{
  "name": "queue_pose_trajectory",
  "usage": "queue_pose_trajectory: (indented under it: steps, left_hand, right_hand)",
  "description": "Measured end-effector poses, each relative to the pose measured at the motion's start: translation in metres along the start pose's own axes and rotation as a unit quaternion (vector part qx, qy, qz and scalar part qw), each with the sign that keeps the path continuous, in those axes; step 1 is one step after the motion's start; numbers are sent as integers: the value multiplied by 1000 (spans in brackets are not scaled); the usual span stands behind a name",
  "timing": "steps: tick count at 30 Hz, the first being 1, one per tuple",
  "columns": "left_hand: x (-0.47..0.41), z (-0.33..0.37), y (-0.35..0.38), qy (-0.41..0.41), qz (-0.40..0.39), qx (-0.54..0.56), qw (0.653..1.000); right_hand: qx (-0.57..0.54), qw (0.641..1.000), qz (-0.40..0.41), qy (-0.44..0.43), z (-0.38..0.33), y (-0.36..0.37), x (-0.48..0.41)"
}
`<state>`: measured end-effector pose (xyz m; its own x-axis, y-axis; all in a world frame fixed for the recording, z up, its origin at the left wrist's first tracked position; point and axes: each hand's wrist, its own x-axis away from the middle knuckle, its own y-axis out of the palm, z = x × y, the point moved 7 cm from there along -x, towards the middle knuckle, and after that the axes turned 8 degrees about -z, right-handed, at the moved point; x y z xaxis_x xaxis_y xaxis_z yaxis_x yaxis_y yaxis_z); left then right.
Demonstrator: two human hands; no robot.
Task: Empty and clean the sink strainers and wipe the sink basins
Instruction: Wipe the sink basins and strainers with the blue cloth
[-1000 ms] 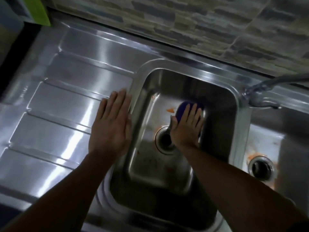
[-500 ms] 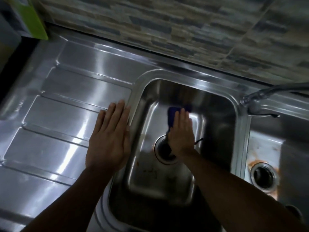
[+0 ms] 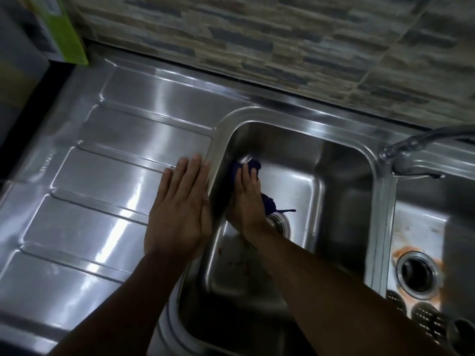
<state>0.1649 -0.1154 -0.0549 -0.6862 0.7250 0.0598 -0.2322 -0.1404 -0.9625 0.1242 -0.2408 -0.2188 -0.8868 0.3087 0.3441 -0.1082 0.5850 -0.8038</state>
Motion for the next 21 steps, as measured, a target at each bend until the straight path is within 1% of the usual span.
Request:
queue_pose_trajectory:
  steps: [1,3,4,5,7,8,9,10,11,12,13,14,15,17,18,20,21]
  left_hand:
    - [0,0,0,0,0,-2,1000]
    - [1,2,-2,0,-3,-6,1000]
    - [1,3,-3,0,-5,-8,1000]
    - [2,4,-4,-1,-7,-8,1000]
    - [2,7,-7,-3,-7,-8,1000]
    - [2,8,-7,-5,-8,-8,1000]
    - [2,9,-7,-7,-10,-9,1000]
    - [2,9,-6,-8,-10,-8,1000]
    - [2,8,-5,-9,-9,-7,1000]
    - [2,7,-4,-7,-8,-3,1000]
    - [2,5,-2,-5,-8,2,1000]
    - [2,3,-1,-6,-10,5,1000]
    - [2,1,1,-9,-13,5,1000]
    - [2,0,2,-10,-16,2,1000]
    - [2,0,2,-8,-16,1,1000]
    - [1,2,1,-3,-9,-2,1000]
    - [1,3,0,-2,-4,-5,1000]
  right_hand:
    - [8,1000,-4,-14,-2,2,10]
    - [-28,997,-25,-71,-7,11,43]
    - [-47,992,-45,-109,-10,16,64]
    - [-41,984,-74,-154,-13,23,85]
    - [9,959,-141,-247,-15,45,119]
    - [24,946,-179,-268,-13,53,128]
    - [48,938,-199,-280,-8,58,134]
    - [92,931,-195,-294,-6,59,134]
    - [119,928,-171,-308,-4,56,132]
    - [127,931,-140,-311,-2,50,125]
    - [125,943,-94,-293,1,39,112]
    - [122,960,-47,-250,9,24,92]
    - [104,975,-18,-195,18,7,69]
    - [87,991,-27,-97,30,-20,24]
    - [82,994,-34,-70,29,-28,10]
    - [76,994,-50,-60,17,-29,5]
    - [73,993,-53,-76,10,-24,16]
